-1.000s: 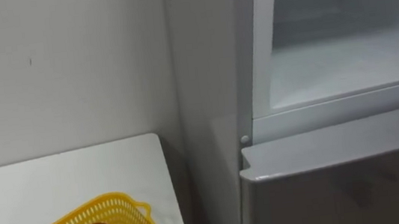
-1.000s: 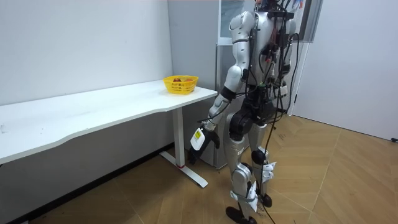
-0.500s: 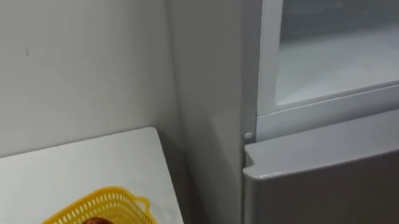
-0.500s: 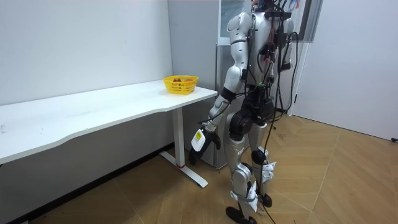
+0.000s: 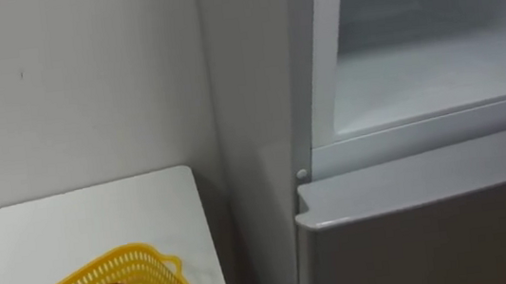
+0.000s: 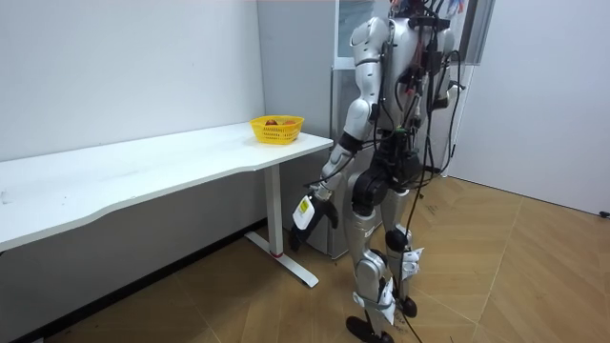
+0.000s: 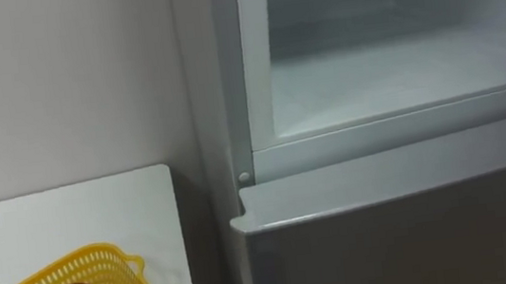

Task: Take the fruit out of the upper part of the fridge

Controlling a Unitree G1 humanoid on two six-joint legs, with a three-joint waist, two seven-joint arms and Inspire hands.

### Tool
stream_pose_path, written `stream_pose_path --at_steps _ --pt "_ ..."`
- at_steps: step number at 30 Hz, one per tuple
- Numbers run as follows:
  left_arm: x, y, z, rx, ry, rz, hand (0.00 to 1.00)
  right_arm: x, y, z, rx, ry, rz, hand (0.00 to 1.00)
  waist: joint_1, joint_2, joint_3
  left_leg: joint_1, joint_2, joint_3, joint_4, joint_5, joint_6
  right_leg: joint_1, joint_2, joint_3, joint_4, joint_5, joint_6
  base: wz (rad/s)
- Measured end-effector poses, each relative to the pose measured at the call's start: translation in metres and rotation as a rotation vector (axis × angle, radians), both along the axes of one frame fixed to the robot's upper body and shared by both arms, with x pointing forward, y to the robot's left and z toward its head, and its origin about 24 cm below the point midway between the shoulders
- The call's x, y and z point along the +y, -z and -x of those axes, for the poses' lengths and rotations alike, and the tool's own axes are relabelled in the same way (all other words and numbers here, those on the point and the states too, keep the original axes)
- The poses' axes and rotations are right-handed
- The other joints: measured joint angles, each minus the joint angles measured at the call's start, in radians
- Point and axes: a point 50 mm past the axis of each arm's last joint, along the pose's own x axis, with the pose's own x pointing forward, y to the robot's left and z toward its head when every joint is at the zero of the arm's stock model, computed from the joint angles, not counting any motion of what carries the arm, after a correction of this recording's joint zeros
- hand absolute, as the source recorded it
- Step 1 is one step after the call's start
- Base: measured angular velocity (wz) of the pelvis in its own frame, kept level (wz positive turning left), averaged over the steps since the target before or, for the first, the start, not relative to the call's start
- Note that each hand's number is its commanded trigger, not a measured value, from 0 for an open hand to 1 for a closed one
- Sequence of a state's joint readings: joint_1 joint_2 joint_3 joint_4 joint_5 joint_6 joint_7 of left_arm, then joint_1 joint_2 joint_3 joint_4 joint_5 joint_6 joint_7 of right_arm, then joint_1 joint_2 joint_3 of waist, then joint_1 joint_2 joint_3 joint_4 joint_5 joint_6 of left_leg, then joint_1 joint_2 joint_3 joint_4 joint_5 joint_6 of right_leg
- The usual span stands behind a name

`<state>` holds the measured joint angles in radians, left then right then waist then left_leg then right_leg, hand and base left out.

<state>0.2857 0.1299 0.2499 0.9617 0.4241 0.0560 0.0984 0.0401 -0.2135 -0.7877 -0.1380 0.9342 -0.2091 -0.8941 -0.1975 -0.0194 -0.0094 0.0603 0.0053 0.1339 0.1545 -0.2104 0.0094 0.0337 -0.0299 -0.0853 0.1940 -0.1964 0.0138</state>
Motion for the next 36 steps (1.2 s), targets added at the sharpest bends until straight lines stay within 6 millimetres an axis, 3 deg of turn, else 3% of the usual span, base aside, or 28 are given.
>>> stream_pose_path --at_steps 6,13,21,36 --pt "0.000 0.000 -0.002 -0.014 0.005 0.001 0.00 -0.002 0.000 0.005 -0.002 0.062 -0.039 0.00 -0.002 -0.007 0.0053 0.001 0.000 -0.001 0.006 0.000 0.000 0.000 0.000 0.000 0.009 0.000 0.000 0.00" --pt "-0.001 0.000 -0.002 -0.012 0.023 -0.001 0.00 -0.003 -0.001 0.011 -0.012 0.115 -0.055 0.00 -0.003 -0.015 0.0058 0.001 0.000 -0.001 0.008 0.000 0.000 -0.001 -0.001 0.000 0.006 0.000 0.000 0.00" --pt "-0.004 0.002 -0.006 -0.018 0.040 0.009 0.00 0.007 -0.036 0.017 -0.036 0.154 0.129 0.00 0.010 -0.012 0.0047 -0.006 -0.001 0.001 0.008 0.001 0.000 -0.013 -0.001 0.004 0.010 -0.001 0.001 0.00" --pt "-0.008 0.007 0.013 0.033 0.023 0.056 0.00 0.015 -0.039 0.006 -0.025 0.049 0.218 0.00 0.041 -0.017 0.0086 -0.012 0.000 0.025 0.011 0.001 0.000 -0.047 0.000 0.031 0.047 -0.010 -0.001 -0.05"
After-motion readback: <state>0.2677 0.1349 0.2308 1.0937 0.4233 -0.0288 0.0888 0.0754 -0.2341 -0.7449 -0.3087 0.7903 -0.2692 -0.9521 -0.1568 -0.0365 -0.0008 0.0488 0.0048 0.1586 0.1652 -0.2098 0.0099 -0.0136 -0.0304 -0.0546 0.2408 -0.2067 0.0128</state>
